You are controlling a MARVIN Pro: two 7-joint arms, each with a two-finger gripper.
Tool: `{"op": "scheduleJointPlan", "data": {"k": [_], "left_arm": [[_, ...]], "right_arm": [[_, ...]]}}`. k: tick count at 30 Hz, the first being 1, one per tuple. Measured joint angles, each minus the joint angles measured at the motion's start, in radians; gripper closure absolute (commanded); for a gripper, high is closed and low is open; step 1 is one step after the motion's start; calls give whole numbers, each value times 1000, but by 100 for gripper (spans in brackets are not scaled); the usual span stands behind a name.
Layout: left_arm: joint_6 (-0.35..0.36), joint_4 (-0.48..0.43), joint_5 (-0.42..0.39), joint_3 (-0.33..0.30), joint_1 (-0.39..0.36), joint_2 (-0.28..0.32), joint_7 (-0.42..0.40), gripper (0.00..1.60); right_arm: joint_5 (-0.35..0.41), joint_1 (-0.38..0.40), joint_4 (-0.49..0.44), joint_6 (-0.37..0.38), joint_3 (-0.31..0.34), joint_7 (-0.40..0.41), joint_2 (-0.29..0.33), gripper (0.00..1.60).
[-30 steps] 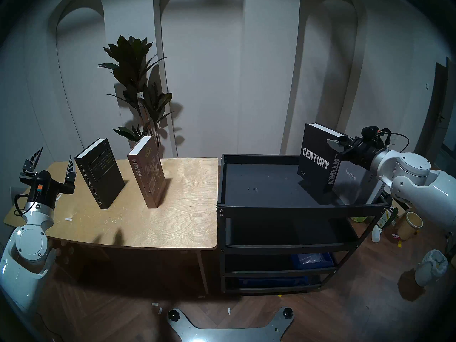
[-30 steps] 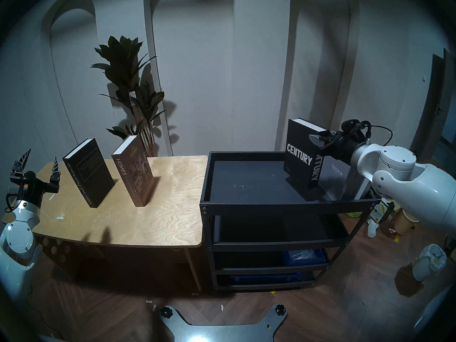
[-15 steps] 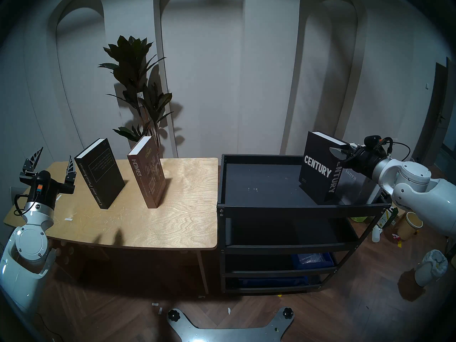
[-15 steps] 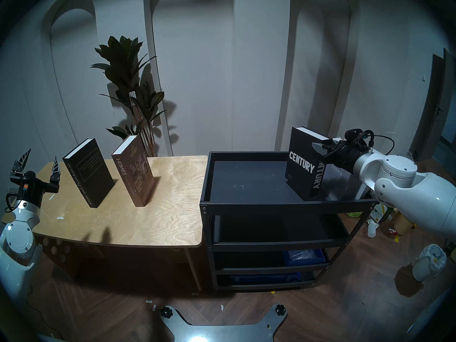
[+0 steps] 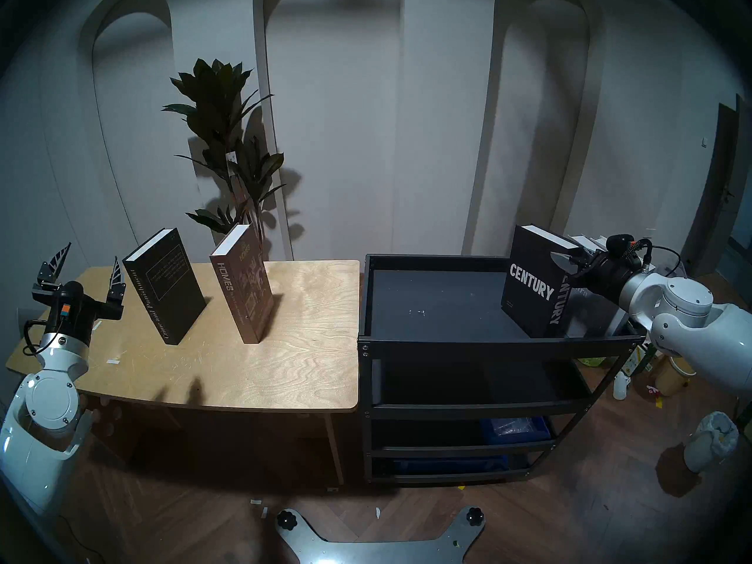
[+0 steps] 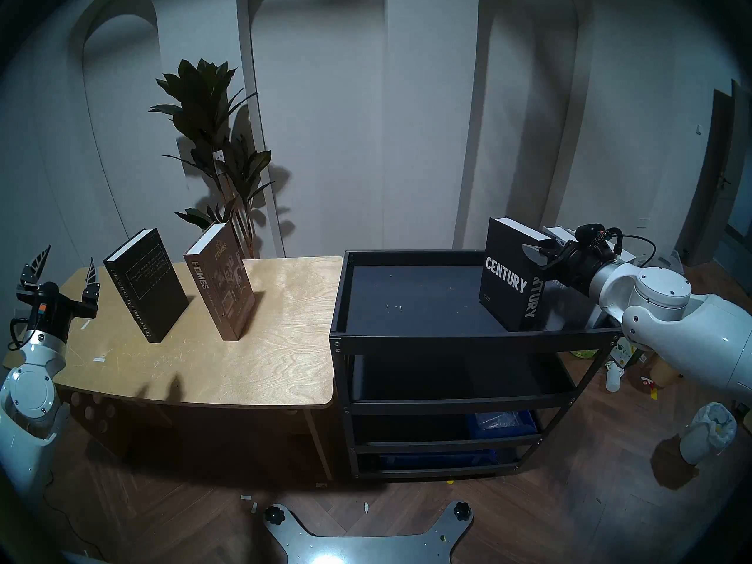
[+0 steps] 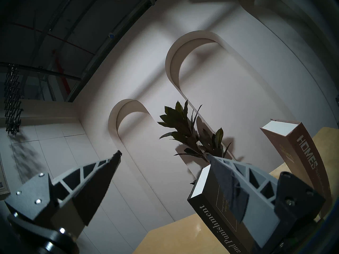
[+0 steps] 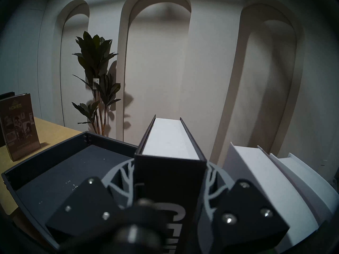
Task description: Move the books from the display table onto the shelf, standing them upright with spines facing out and tallest at one end
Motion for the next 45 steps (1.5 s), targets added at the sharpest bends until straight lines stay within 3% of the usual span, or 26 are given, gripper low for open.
{"op": "scheduleJointPlan", "data": {"k": [13, 15, 17, 28, 29, 32, 34, 35, 38, 41, 45], "left_arm": [[0, 0, 0, 0, 0, 0, 0, 0], [0, 0, 0, 0, 0, 0, 0, 0], [0, 0, 0, 0, 0, 0, 0, 0], [0, 0, 0, 0, 0, 0, 0, 0], [0, 0, 0, 0, 0, 0, 0, 0], [0, 0, 0, 0, 0, 0, 0, 0], [0, 0, 0, 0, 0, 0, 0, 0], [0, 0, 0, 0, 0, 0, 0, 0], [0, 0, 0, 0, 0, 0, 0, 0], [0, 0, 0, 0, 0, 0, 0, 0], [0, 0, 0, 0, 0, 0, 0, 0]], "right_arm": [[-16, -147, 25, -40, 104, 51, 1, 160], [-16, -169, 23, -48, 119, 55, 1, 120], [-16, -193, 20, -56, 135, 58, 1, 105], [-5, -303, 8, -87, 219, 65, 2, 85], [-4, -315, 7, -89, 229, 65, 2, 66], [-3, -345, 4, -94, 257, 65, 2, 47], [-1, -369, 2, -98, 278, 63, 2, 43], [-1, -378, 1, -99, 287, 61, 2, 30], [1, -408, -1, -102, 317, 56, 2, 23], [2, -436, -2, -104, 344, 51, 2, 0], [4, -480, -5, -106, 390, 46, 3, 0]]}}
